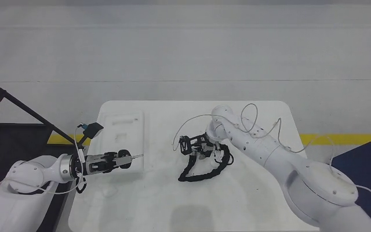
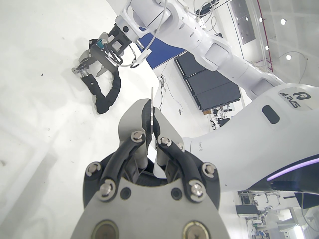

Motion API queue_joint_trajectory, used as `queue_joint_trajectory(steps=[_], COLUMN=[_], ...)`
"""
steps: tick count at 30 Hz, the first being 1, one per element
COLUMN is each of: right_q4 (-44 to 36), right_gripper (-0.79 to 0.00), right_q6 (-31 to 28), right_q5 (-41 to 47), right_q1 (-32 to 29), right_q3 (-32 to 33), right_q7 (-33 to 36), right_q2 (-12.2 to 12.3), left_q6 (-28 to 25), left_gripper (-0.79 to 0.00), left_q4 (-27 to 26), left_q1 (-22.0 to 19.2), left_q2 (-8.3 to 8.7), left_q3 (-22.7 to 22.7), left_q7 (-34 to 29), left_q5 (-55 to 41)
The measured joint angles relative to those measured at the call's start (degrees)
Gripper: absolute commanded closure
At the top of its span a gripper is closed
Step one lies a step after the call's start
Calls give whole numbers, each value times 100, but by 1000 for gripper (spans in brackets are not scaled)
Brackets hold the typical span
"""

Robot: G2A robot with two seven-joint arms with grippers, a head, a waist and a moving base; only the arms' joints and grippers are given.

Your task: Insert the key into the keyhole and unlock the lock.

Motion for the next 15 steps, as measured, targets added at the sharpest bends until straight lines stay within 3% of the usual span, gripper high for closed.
queue_joint_trajectory(steps=[6,12,15], right_q4=[313,522,584], right_gripper=[-296,-12,0], right_q6=[0,0,0], right_q5=[-53,-53,-65], right_q1=[22,34,34], right_q3=[0,0,0], right_q7=[-1,-1,-1], right_q2=[-163,-264,-301], left_q6=[0,0,0], left_gripper=[0,0,0], left_q4=[0,0,0], left_q1=[0,0,0], left_q2=[0,0,0], left_q3=[0,0,0], left_q7=[0,0,0], left_q5=[0,0,0])
